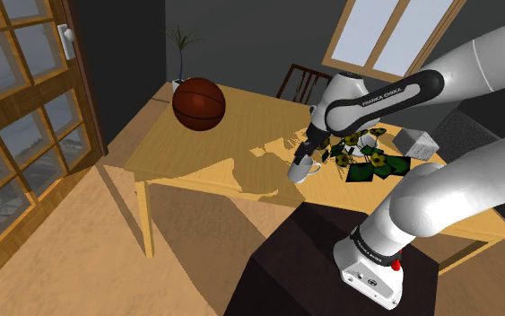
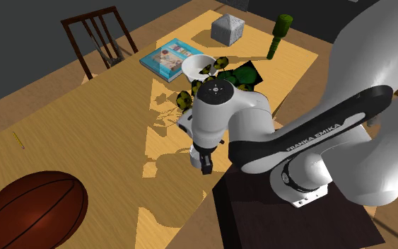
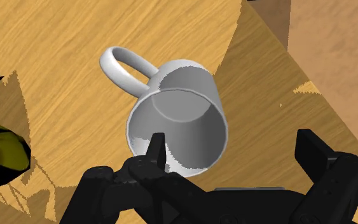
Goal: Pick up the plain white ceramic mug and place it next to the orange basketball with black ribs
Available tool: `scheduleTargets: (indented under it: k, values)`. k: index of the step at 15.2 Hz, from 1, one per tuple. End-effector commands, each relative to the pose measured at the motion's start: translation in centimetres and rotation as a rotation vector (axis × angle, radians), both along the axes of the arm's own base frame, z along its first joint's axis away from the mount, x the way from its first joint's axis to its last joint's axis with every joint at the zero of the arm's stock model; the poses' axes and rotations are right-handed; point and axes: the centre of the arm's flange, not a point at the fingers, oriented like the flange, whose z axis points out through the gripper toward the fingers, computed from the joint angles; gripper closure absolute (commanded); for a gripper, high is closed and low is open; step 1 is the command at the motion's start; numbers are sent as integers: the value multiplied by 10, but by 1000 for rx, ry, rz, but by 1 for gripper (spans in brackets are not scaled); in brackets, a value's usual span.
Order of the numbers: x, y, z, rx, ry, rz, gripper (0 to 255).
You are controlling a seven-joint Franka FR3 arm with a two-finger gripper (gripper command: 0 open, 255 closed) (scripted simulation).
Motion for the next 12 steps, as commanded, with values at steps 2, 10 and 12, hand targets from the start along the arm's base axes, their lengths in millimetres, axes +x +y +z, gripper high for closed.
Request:
scheduleTargets:
  k: [2, 10, 12]
  values:
    - [1, -1, -16, 0, -2, 0, 0]
    - [2, -1, -30, 0, -2, 0, 0]
    - [2, -1, -30, 0, -2, 0, 0]
